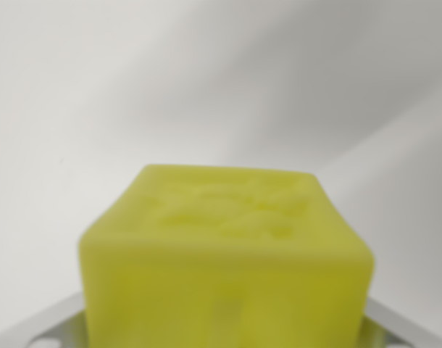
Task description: Pick yellow cube
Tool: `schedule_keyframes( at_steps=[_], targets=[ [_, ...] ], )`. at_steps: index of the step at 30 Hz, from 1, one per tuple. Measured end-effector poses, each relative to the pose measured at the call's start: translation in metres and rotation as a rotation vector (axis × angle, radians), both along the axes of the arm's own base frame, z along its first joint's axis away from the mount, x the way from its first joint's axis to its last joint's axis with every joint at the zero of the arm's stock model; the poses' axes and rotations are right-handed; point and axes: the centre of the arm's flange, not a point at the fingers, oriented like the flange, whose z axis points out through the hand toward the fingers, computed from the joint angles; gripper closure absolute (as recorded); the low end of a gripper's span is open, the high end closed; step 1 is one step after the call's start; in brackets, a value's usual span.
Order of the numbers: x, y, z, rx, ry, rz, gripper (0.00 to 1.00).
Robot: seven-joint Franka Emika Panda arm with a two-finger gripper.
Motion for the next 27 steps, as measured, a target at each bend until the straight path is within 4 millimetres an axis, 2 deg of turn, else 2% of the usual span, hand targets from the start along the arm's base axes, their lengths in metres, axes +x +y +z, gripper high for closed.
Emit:
schedule_keyframes(
  at_steps=[27],
  targets=[
    [0.0, 0.0, 0.067, 0.0, 0.001, 0.0, 1.0]
  ],
)
